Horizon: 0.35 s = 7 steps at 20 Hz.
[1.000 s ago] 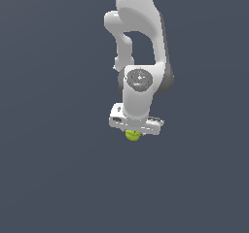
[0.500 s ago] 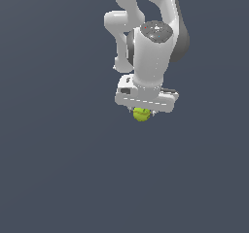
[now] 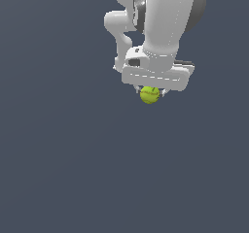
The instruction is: Pick up the object and move it to a goal position.
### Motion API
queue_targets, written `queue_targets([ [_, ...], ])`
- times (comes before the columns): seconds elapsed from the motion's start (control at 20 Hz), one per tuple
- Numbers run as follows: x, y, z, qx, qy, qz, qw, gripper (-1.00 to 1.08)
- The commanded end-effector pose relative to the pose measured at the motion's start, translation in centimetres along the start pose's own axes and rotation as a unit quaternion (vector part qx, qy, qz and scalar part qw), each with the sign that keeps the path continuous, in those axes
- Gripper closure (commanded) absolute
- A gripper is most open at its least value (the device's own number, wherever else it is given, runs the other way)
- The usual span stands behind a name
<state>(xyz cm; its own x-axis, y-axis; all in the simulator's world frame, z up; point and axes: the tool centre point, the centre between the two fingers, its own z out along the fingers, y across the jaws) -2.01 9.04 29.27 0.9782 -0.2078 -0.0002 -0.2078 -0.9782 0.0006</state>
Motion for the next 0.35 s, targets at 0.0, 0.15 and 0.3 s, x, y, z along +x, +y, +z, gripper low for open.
queue_targets([
  [0.0, -0.5, -0.3, -1.3, 0.000, 0.000, 0.000, 1.0000, 1.08],
  [0.15, -0.7, -0.5, -2.1, 0.000, 0.000, 0.000, 1.0000, 1.08],
  [0.3, -0.8, -0.5, -2.4, 0.000, 0.000, 0.000, 1.0000, 1.08],
])
